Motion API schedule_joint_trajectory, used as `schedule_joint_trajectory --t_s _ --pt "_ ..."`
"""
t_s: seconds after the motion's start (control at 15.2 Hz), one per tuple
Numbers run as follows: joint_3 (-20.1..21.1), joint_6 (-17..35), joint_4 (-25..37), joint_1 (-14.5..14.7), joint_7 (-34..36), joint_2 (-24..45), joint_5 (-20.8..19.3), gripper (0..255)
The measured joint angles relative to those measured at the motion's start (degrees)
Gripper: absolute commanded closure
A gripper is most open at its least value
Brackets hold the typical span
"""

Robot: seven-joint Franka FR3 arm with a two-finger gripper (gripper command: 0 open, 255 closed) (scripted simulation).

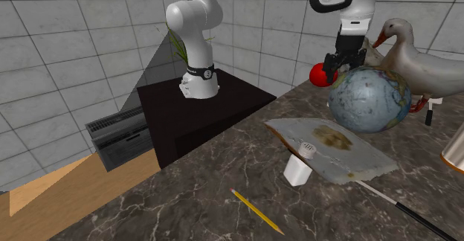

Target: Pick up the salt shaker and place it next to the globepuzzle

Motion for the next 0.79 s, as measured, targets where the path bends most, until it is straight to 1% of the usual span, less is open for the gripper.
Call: schedule_joint_trajectory --t_s 0.13,0.33,0.4,0.79 --pt "0.1 -0.7 -0.2 -0.2 -0.4 -1.0 0.4 0" --pt "0.3 -5.1 1.2 -0.5 -1.1 -4.1 1.6 0" --pt "0.4 -5.8 1.3 -0.5 -1.3 -4.8 1.9 0" --pt "0.3 -6.7 1.5 -0.6 -1.5 -5.3 2.1 0"
